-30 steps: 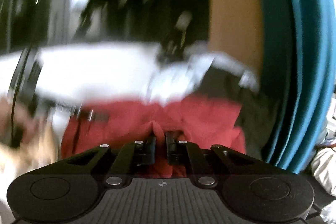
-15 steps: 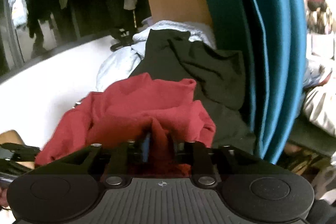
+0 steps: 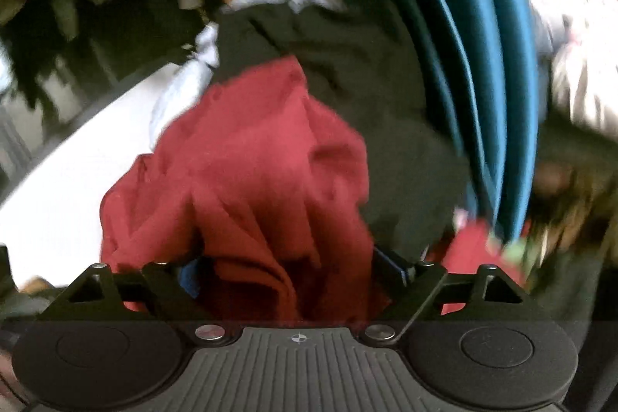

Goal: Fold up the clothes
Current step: 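Raise the red top clear of the pile with both grippers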

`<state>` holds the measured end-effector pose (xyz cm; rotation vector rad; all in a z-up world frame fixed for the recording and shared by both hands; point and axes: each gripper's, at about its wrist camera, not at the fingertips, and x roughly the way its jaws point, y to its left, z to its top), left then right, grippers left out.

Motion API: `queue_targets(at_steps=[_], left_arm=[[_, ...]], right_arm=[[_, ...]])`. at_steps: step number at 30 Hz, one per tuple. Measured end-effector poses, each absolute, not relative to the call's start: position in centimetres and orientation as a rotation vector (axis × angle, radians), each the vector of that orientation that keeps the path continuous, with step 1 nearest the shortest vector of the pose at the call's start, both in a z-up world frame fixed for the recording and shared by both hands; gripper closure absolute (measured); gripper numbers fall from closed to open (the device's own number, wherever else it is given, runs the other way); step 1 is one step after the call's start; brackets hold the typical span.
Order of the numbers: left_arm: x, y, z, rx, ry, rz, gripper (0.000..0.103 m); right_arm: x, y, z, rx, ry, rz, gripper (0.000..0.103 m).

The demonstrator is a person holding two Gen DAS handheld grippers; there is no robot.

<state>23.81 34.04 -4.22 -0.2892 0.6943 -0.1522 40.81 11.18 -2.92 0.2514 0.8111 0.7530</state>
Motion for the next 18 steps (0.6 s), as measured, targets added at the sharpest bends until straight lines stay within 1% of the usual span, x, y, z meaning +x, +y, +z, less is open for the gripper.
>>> queue_targets(at_steps=[2,3,4,5,6,9,15,18], left_arm=[[23.9,34.0,-4.4,-0.295,0.7,-0.151,0.03],[23.8,34.0,-4.4,-0.29,0.703,-0.148,0.048],[23.7,34.0,-4.1,-0.278,0.706,-0.14,0.071],[23.5,34.2,-3.8,-0.273,0.71,-0.137,0.078],[23.2,34.4,-3.3,-0.282,0.709,-0.141,0.085],[21.5,35.0,-0.6,-0.336,0.641,-0.156,0.087],[18.9,35.6,6.3,-0.395,0.407,-0.19,0.088],[19.5,35.9,7.7,-0.384,0.373,-0.179,0.088]], right_arm=[[40.5,12.1,-4.1,0.256,0.851,0.753,0.02],[40.3,12.4,-4.4,0.259,0.863,0.764,0.031],[40.1,12.7,-4.6,0.265,0.872,0.778,0.04],[39.6,12.9,-4.3,0.271,0.874,0.786,0.052],[39.2,13.1,-3.8,0.27,0.871,0.798,0.058],[37.6,13.5,-1.4,0.281,0.833,0.884,0.064],[36.8,13.0,3.2,0.354,0.7,0.942,0.066],[36.7,12.7,5.2,0.39,0.636,0.939,0.066]])
